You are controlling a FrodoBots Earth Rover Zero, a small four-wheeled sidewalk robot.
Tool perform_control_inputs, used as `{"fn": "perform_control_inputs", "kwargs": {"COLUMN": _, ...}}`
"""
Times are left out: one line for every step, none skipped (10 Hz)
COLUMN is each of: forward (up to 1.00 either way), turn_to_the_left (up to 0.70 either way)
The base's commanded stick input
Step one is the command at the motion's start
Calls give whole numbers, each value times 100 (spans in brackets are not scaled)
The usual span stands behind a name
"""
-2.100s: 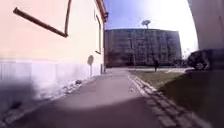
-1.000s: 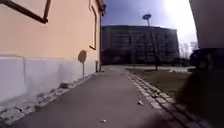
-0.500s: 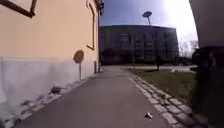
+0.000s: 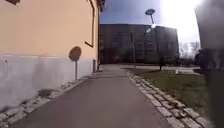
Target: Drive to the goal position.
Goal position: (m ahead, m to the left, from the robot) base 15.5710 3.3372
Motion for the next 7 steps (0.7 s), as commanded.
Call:
{"fn": "perform_control_inputs", "kwargs": {"forward": 85, "turn_to_the_left": 0}}
{"fn": "perform_control_inputs", "kwargs": {"forward": 85, "turn_to_the_left": 0}}
{"fn": "perform_control_inputs", "kwargs": {"forward": 85, "turn_to_the_left": 0}}
{"fn": "perform_control_inputs", "kwargs": {"forward": 85, "turn_to_the_left": 0}}
{"fn": "perform_control_inputs", "kwargs": {"forward": 85, "turn_to_the_left": 0}}
{"fn": "perform_control_inputs", "kwargs": {"forward": 85, "turn_to_the_left": 0}}
{"fn": "perform_control_inputs", "kwargs": {"forward": 85, "turn_to_the_left": 0}}
